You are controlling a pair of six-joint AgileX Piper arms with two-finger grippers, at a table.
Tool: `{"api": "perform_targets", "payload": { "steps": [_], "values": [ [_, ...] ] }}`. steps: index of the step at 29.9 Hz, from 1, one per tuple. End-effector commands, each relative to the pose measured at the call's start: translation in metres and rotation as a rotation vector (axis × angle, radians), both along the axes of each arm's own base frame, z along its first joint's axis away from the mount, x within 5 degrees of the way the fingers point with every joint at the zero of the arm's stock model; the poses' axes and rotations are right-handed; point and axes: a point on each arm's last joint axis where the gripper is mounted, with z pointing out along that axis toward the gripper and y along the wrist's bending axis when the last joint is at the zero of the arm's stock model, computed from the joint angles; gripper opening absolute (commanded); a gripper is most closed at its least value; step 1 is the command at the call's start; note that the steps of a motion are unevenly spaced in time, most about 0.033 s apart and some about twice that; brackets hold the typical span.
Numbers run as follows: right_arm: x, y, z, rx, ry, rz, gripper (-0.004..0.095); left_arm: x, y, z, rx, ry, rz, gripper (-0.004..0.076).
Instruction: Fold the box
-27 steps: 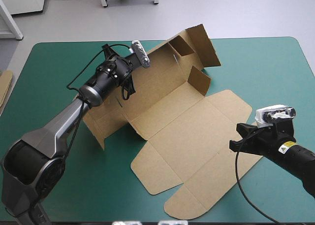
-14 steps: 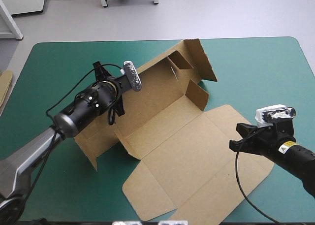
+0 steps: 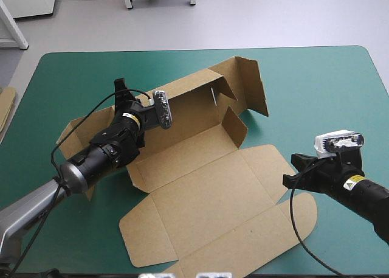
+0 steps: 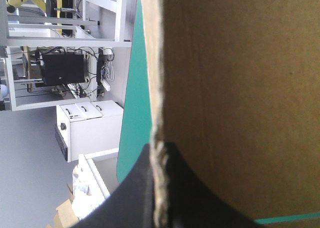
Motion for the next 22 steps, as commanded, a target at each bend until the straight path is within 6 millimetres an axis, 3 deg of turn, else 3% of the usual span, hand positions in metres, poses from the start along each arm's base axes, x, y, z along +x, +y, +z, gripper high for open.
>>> {"api": "perform_targets", "payload": {
  "steps": [1,12,17,22],
  "values": [
    [0.002,0.001,0.012,0.035,-0.055,-0.012,-0.0004,-0.012,-0.005,0.026,-0.05,-0.099,-0.07,-0.0009],
    [0.001,0.002,0.011,0.046,-0.038,-0.004,-0.0004,-0.068,-0.02,0.005,-0.04,-0.073,-0.227,-0.0009],
    [0.0,0.008,0.015,0.119,-0.046,0.039,-0.0004,-0.075,-0.022,0.002,-0.015,-0.091,-0.209,-0.0009],
    [0.024,0.013,0.028,0.109,-0.019,0.053,-0.0004,-0.076,-0.022,0.002,-0.018,-0.093,-0.198,-0.0009]
  ]
}}
